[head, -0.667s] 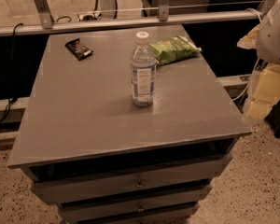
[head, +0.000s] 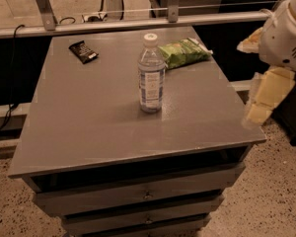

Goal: Knock blue plastic bottle over

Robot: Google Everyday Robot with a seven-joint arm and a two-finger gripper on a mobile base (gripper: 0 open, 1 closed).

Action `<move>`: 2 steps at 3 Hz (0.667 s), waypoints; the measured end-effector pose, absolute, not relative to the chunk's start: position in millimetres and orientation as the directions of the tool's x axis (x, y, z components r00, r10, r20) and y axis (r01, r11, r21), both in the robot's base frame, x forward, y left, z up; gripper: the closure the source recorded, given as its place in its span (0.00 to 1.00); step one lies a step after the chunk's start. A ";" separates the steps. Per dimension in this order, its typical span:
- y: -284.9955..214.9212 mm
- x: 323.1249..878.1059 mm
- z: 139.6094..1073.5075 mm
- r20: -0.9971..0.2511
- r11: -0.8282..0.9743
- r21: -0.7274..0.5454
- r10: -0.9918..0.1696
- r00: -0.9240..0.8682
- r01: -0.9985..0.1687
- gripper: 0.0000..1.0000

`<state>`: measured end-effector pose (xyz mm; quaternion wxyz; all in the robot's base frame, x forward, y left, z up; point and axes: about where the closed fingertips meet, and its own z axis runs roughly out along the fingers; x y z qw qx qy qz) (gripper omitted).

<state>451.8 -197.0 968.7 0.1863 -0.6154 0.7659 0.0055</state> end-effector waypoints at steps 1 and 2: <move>-153.0 476.3 940.2 -0.439 0.242 -0.170 -0.886 -0.147 -0.955 0.00; -112.1 513.4 918.5 -0.595 0.268 -0.152 -0.794 -0.128 -0.951 0.00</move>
Offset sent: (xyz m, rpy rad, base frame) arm 0.1101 0.1269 -0.0700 0.5648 -0.0694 0.0393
